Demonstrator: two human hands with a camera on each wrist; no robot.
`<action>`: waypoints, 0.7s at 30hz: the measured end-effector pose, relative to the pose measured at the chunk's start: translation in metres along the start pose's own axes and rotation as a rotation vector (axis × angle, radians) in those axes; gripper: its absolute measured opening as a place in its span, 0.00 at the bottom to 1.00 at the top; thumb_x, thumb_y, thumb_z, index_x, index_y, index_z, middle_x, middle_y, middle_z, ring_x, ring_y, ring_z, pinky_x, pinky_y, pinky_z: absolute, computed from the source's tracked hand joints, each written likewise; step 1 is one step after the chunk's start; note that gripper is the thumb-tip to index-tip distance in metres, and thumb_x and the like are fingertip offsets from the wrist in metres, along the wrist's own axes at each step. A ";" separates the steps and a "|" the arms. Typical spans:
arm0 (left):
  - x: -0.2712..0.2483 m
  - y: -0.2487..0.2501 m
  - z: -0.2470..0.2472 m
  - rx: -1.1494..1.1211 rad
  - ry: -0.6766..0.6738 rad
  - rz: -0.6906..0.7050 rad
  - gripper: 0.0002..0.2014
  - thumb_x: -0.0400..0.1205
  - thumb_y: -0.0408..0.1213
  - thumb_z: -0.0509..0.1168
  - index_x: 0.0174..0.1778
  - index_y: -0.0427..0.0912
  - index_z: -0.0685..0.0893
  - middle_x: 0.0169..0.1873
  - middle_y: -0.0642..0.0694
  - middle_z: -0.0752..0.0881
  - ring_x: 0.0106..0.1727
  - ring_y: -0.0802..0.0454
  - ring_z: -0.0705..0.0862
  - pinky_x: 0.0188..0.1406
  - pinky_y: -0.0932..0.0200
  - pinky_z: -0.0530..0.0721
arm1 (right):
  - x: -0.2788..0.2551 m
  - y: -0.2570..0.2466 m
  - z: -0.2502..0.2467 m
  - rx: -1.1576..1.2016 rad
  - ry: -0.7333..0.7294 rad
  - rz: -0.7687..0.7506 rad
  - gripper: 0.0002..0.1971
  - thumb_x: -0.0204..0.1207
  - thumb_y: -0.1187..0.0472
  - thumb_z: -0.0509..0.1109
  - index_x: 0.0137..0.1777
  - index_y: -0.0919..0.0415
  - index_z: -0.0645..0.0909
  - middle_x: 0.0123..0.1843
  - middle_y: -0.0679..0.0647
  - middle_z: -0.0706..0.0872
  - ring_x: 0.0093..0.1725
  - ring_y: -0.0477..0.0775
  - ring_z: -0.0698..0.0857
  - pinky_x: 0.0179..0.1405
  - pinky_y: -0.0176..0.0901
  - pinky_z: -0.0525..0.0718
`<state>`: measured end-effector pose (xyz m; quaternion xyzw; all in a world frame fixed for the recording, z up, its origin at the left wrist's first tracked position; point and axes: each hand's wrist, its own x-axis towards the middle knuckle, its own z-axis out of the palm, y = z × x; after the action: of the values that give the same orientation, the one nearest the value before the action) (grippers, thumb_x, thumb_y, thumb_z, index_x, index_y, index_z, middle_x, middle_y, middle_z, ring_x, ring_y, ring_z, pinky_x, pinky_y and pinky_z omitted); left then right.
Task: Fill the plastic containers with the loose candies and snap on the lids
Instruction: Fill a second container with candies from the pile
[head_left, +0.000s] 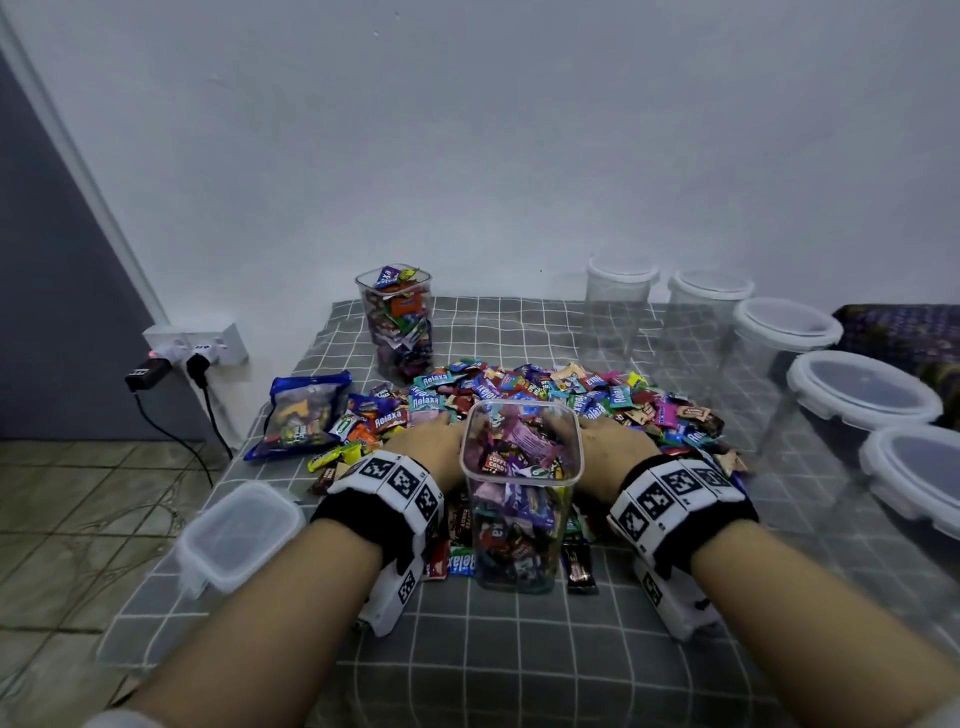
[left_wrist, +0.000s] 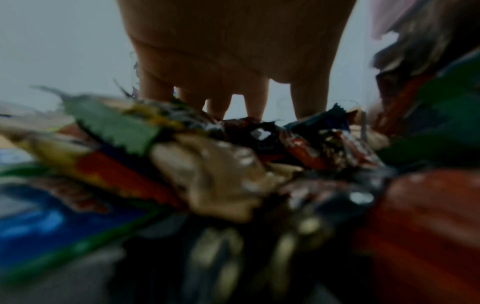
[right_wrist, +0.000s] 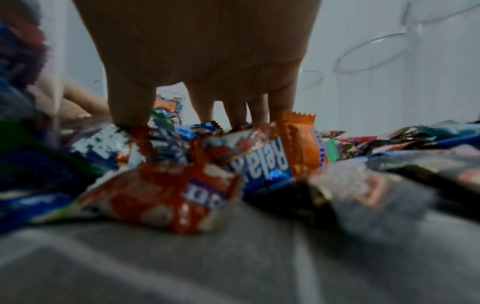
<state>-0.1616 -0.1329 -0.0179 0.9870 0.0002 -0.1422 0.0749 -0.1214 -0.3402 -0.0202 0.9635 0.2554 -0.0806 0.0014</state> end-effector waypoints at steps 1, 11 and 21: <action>0.000 0.002 0.000 0.040 -0.002 -0.001 0.30 0.82 0.54 0.60 0.80 0.57 0.61 0.77 0.40 0.66 0.73 0.38 0.72 0.68 0.43 0.76 | 0.001 0.000 0.000 -0.024 -0.005 -0.010 0.36 0.76 0.34 0.57 0.82 0.42 0.50 0.77 0.53 0.70 0.72 0.60 0.71 0.66 0.55 0.77; -0.006 0.009 -0.001 0.041 0.096 -0.057 0.15 0.82 0.47 0.60 0.62 0.51 0.83 0.57 0.43 0.85 0.56 0.41 0.84 0.57 0.48 0.84 | 0.006 -0.001 0.002 0.043 0.049 -0.021 0.17 0.78 0.53 0.65 0.67 0.46 0.78 0.61 0.54 0.83 0.60 0.56 0.82 0.59 0.48 0.82; -0.014 0.012 -0.005 -0.051 0.264 -0.042 0.13 0.83 0.39 0.59 0.60 0.47 0.84 0.56 0.38 0.81 0.58 0.38 0.81 0.50 0.52 0.77 | 0.006 -0.001 0.004 0.116 0.162 0.016 0.11 0.77 0.63 0.64 0.56 0.52 0.80 0.50 0.54 0.87 0.50 0.57 0.85 0.41 0.39 0.77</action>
<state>-0.1735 -0.1441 -0.0077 0.9947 0.0342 -0.0123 0.0963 -0.1173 -0.3365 -0.0254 0.9673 0.2419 -0.0170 -0.0746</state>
